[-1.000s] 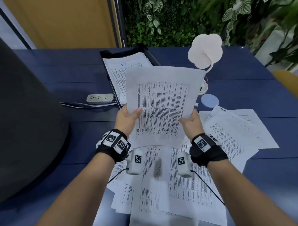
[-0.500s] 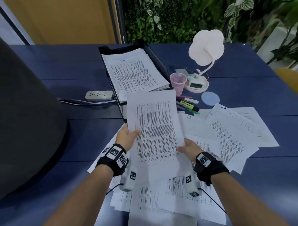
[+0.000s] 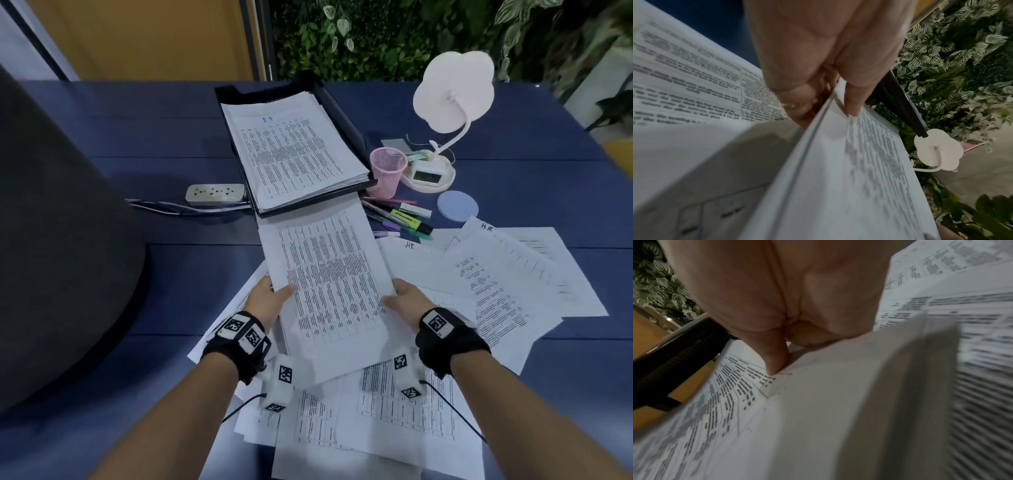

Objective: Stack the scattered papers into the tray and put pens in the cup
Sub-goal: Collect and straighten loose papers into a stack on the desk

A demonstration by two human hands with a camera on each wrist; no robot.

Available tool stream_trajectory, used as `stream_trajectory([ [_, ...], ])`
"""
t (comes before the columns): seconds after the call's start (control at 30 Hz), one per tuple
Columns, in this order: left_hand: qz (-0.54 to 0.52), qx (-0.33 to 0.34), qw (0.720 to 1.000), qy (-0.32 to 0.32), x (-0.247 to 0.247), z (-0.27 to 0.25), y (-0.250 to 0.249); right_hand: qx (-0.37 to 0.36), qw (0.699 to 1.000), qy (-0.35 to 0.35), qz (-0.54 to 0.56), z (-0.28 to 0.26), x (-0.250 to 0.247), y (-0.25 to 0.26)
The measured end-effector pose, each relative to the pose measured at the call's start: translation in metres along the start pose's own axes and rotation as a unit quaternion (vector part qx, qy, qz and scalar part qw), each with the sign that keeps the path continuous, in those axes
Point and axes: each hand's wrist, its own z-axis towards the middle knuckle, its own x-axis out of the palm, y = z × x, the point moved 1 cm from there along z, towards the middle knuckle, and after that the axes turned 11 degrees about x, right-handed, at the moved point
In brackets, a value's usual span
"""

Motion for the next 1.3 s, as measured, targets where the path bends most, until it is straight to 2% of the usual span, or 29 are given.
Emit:
stream_trajectory([
  [0.17,-0.035,-0.036,0.997,0.056,-0.003,-0.001,-0.011,-0.006,1.0,-0.004,0.002,0.025,-0.007,0.038],
  [0.33,-0.023,-0.048,0.994,0.091,-0.008,0.01,-0.024,-0.027,0.999,-0.023,0.023,0.037,-0.013,0.08],
  [0.5,0.053,-0.007,0.998,0.022,-0.011,0.041,-0.028,-0.06,0.997,-0.037,0.032,0.046,-0.013,0.109],
  [0.57,0.069,0.008,0.998,0.007,-0.011,0.055,-0.028,-0.05,0.996,-0.001,0.069,0.049,-0.01,0.108],
  [0.67,0.079,0.019,0.997,-0.013,-0.013,0.074,-0.031,0.025,0.993,0.083,0.081,0.048,-0.006,0.103],
  [0.7,0.063,0.012,0.998,-0.02,-0.013,0.078,-0.033,0.034,0.992,0.088,0.078,0.051,-0.005,0.102],
  [0.8,-0.005,-0.018,0.999,-0.031,-0.011,0.086,-0.041,0.016,0.993,0.035,0.113,0.065,-0.004,0.109],
  [0.93,-0.077,0.017,0.997,0.006,-0.017,0.097,-0.048,0.016,0.987,-0.014,0.161,0.078,-0.002,0.129],
  [1.0,-0.113,0.031,0.993,-0.017,-0.023,0.103,-0.048,0.027,0.979,-0.016,0.201,0.083,0.0,0.138],
  [1.13,-0.001,0.102,0.986,-0.133,-0.027,0.112,-0.047,0.04,0.958,-0.04,0.281,0.097,0.005,0.15],
  [1.23,0.095,0.115,0.979,-0.14,-0.026,0.113,-0.044,0.049,0.936,-0.034,0.347,0.106,0.011,0.153],
  [1.3,0.175,0.123,0.969,-0.123,-0.024,0.112,-0.041,0.054,0.917,0.005,0.394,0.113,0.012,0.151],
])
